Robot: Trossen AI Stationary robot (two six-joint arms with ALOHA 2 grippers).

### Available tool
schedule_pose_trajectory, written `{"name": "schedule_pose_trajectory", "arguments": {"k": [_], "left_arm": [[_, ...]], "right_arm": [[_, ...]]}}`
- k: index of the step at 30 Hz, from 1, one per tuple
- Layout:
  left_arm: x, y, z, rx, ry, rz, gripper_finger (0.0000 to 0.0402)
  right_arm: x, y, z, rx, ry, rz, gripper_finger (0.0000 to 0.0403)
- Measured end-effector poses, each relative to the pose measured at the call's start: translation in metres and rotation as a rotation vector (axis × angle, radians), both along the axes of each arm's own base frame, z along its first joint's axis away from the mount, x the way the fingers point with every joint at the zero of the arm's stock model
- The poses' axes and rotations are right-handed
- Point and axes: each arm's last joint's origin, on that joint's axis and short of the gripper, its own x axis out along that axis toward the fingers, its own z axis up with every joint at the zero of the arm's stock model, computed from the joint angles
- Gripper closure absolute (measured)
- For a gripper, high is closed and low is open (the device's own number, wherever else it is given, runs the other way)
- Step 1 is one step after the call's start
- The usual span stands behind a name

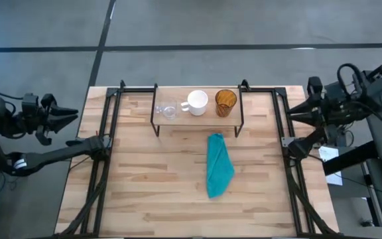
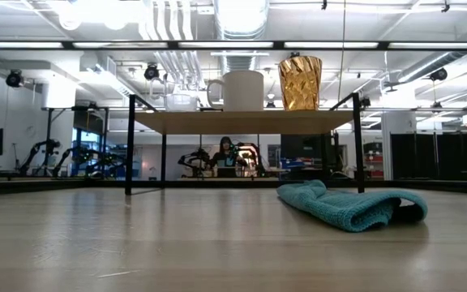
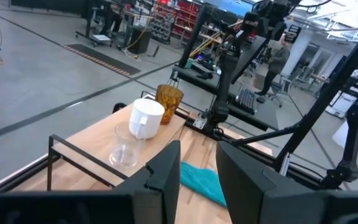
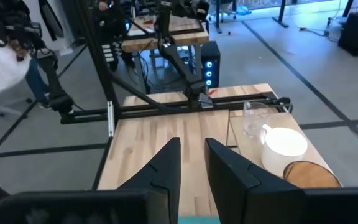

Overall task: Stack small to large cups/mugs on shelf
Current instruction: Return to Home Position

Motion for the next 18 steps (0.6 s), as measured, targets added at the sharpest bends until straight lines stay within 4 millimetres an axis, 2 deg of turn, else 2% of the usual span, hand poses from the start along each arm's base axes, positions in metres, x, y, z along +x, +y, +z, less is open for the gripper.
{"name": "schedule_pose_trajectory", "arguments": {"k": [5,13,18], "left_arm": [[0.003,0.002,-0.005,-0.009,0.017,0.0,0.0313],[0.017,0.009,-0.01,0.004,-0.01,0.0,0.0313],[0.02,0.01,-0.014,0.045,-0.034,-0.004,0.0313]], "right_arm": [[0.001,0.001,-0.023,-0.024,0.001,0.01,0.0335],[0.006,0.007,-0.069,0.002,-0.041,0.096,0.0335],[0.003,0.007,-0.096,0.042,-0.135,0.179,0.0335]]}}
